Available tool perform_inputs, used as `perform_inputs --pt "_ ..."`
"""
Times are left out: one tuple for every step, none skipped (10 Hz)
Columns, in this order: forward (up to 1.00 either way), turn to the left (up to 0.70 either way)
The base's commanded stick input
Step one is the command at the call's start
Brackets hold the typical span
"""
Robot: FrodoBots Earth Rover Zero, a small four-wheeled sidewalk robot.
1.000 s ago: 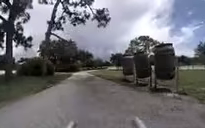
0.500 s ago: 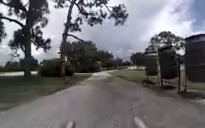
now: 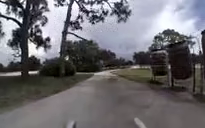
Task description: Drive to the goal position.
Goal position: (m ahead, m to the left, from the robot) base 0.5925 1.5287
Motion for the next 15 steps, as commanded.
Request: perform_inputs --pt "0.7 0.0" --pt "0.7 0.0" --pt "0.7 0.0" --pt "0.7 0.0" --pt "0.7 0.0" --pt "0.7 0.0" --pt "0.7 0.0" --pt "0.7 0.0" --pt "0.7 0.0" --pt "0.7 0.0" --pt "0.7 0.0" --pt "0.7 0.0" --pt "0.7 0.0" --pt "0.7 0.0" --pt "0.7 0.0"
